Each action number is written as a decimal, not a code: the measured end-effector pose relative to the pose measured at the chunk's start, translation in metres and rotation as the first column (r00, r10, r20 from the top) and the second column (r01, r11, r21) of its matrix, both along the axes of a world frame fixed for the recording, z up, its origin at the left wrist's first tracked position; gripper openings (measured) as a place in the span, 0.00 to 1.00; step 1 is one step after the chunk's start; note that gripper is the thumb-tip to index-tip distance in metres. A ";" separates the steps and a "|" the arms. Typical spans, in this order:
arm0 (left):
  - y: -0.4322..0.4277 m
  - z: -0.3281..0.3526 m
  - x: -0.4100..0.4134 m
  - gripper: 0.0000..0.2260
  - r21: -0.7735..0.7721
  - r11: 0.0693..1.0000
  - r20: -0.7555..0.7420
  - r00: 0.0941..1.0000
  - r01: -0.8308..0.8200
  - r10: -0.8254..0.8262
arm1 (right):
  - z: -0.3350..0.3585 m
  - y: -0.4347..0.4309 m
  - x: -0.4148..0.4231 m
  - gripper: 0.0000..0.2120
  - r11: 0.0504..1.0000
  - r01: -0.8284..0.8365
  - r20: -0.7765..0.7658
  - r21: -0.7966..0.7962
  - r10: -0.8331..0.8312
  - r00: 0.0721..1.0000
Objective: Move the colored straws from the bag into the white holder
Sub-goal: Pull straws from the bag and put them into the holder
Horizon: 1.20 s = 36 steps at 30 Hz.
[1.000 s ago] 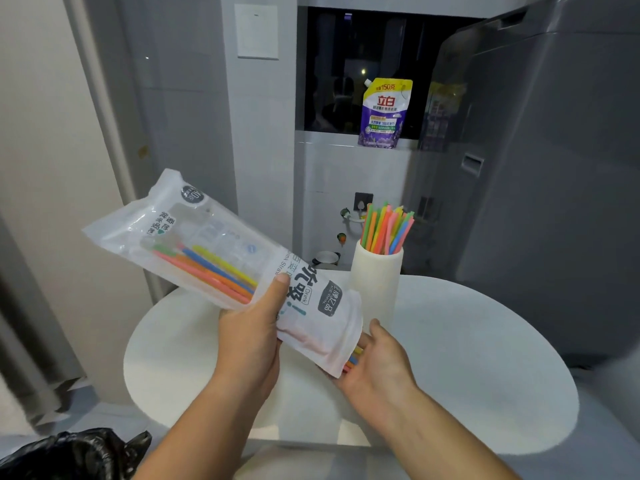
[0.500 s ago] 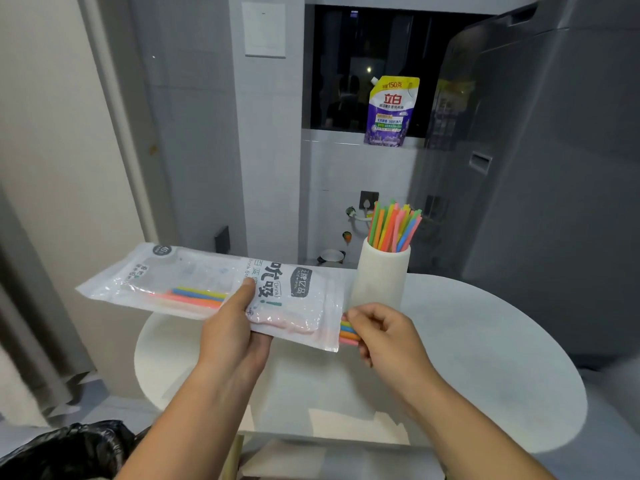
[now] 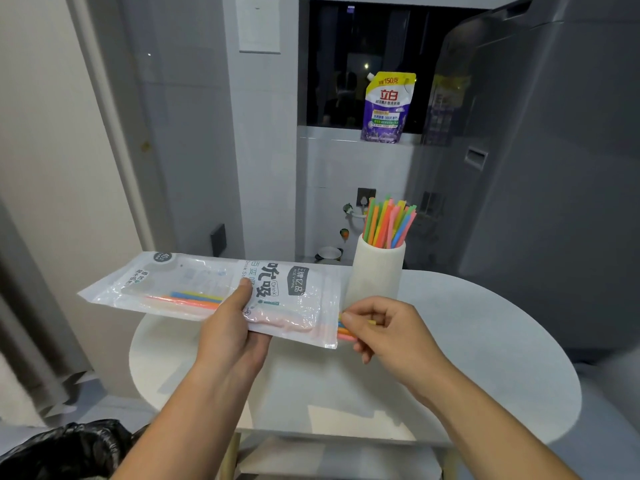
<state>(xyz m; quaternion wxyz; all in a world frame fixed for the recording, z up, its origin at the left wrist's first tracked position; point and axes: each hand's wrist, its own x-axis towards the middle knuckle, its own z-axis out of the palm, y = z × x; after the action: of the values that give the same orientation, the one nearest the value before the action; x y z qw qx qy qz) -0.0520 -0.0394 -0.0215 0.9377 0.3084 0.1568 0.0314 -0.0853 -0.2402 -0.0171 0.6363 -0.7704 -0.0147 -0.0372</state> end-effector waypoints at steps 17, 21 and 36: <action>0.001 0.003 0.001 0.12 -0.065 0.997 -0.009 0.999 -0.039 0.039 | 0.017 -0.032 0.006 0.02 0.991 0.133 0.057 0.030 -0.135 0.989; 0.002 0.004 0.002 0.13 -0.078 0.997 -0.017 1.000 -0.022 0.021 | 0.018 -0.042 0.007 0.02 0.984 0.138 0.035 0.109 -0.143 0.989; 0.001 -0.003 0.004 0.07 -0.131 0.989 -0.010 0.997 0.075 -0.077 | 0.020 -0.027 0.012 0.02 0.668 0.187 -0.205 0.720 -0.053 0.977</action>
<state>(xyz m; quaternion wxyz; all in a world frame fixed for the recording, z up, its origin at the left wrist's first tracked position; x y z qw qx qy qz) -0.0481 -0.0384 -0.0243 0.9552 0.2525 0.1537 -0.0167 -0.0733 -0.2667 0.0025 0.8871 -0.4490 0.1056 -0.0177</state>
